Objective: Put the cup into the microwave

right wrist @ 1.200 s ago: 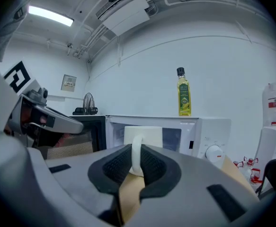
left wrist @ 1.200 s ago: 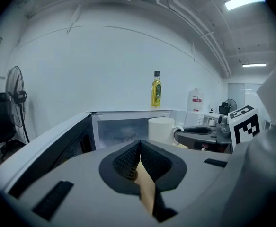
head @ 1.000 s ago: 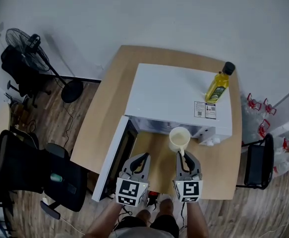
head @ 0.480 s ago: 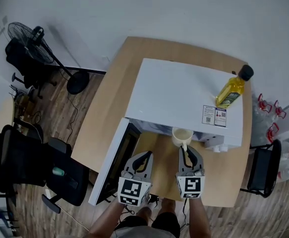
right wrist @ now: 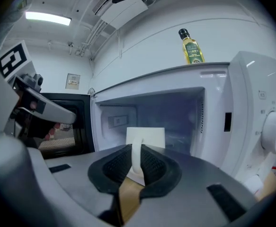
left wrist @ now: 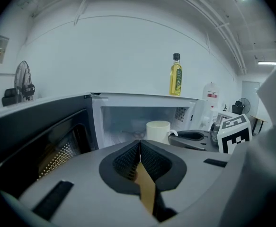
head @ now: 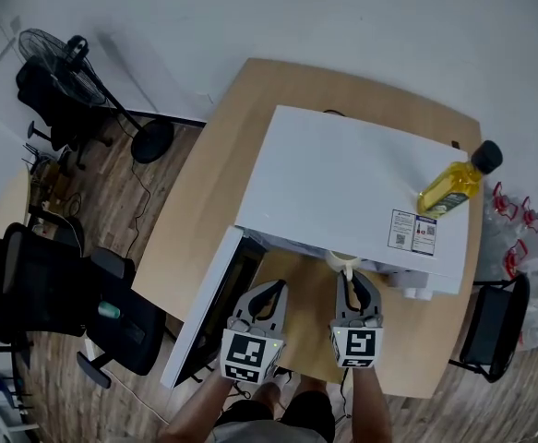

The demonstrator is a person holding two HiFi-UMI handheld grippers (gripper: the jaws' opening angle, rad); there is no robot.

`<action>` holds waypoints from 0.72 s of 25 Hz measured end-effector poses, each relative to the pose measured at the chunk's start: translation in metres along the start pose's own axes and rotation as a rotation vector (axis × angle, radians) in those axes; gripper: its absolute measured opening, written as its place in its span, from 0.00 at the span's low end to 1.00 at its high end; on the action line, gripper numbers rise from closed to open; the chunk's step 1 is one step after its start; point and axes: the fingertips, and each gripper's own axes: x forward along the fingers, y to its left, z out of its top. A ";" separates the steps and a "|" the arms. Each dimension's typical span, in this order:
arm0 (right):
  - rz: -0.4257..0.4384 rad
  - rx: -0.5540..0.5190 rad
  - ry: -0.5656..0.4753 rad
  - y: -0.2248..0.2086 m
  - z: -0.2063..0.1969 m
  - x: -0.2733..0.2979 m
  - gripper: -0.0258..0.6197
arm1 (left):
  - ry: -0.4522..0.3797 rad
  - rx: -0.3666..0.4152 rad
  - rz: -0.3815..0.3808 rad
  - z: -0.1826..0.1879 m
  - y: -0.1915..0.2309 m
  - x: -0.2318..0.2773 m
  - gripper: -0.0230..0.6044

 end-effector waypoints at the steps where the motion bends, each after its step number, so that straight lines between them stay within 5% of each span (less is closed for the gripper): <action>1: 0.002 0.001 0.000 -0.001 0.000 0.002 0.12 | 0.005 -0.001 0.002 -0.002 0.001 0.002 0.08; 18: 0.004 0.001 0.030 -0.013 -0.009 0.041 0.12 | 0.018 -0.025 0.004 0.004 0.007 0.032 0.08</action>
